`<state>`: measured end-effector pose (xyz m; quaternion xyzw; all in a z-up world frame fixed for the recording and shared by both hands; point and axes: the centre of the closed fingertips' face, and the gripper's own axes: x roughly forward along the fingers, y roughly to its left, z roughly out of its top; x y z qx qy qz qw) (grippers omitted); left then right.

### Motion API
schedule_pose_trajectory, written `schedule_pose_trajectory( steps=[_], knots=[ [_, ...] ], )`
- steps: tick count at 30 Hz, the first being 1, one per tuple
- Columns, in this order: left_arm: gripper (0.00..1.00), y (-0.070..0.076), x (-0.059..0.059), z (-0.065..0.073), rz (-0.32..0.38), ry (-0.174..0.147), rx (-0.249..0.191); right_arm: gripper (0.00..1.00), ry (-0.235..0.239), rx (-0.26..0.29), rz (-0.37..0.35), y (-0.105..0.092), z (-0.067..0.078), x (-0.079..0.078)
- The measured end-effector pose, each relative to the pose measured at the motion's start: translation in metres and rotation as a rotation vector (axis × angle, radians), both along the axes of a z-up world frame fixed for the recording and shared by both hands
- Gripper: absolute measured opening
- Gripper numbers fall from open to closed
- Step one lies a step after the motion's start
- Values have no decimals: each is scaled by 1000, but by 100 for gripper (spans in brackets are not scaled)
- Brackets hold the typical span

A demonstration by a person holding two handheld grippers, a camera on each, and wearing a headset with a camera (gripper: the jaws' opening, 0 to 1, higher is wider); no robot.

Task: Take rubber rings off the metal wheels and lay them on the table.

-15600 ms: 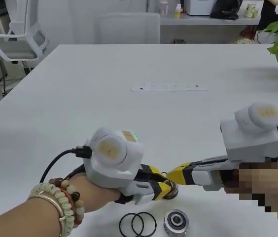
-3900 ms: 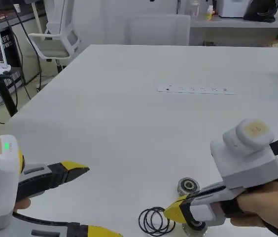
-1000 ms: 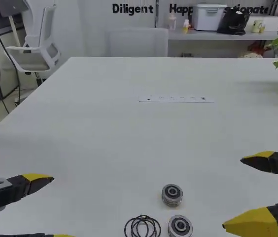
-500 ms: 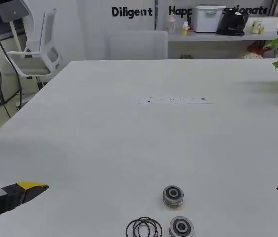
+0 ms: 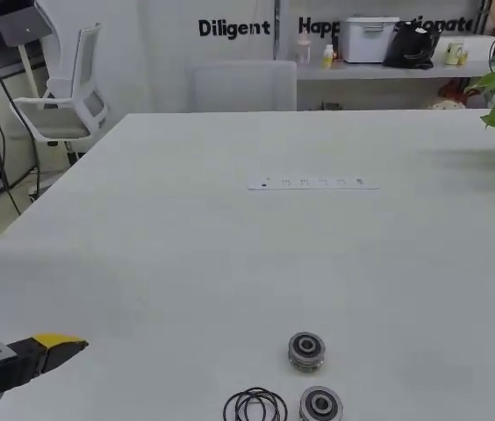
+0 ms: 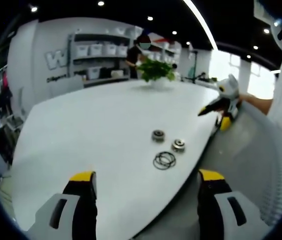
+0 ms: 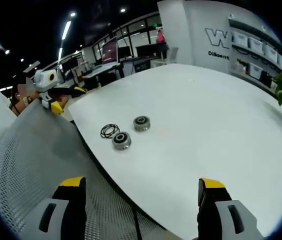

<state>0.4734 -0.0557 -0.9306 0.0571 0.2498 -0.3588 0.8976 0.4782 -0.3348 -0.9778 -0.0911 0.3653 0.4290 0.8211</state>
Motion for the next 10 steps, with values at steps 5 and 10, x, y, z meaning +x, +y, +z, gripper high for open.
schedule_pose_trajectory(
  steps=[5,10],
  knots=[
    [82,-2,-1,1,-1,5,-12,92,10,-29,-9,-4,-3,-2],
    [81,0,-2,0,4,13,-14,89,28,-32,-33,-6,-4,-3]
  ],
)
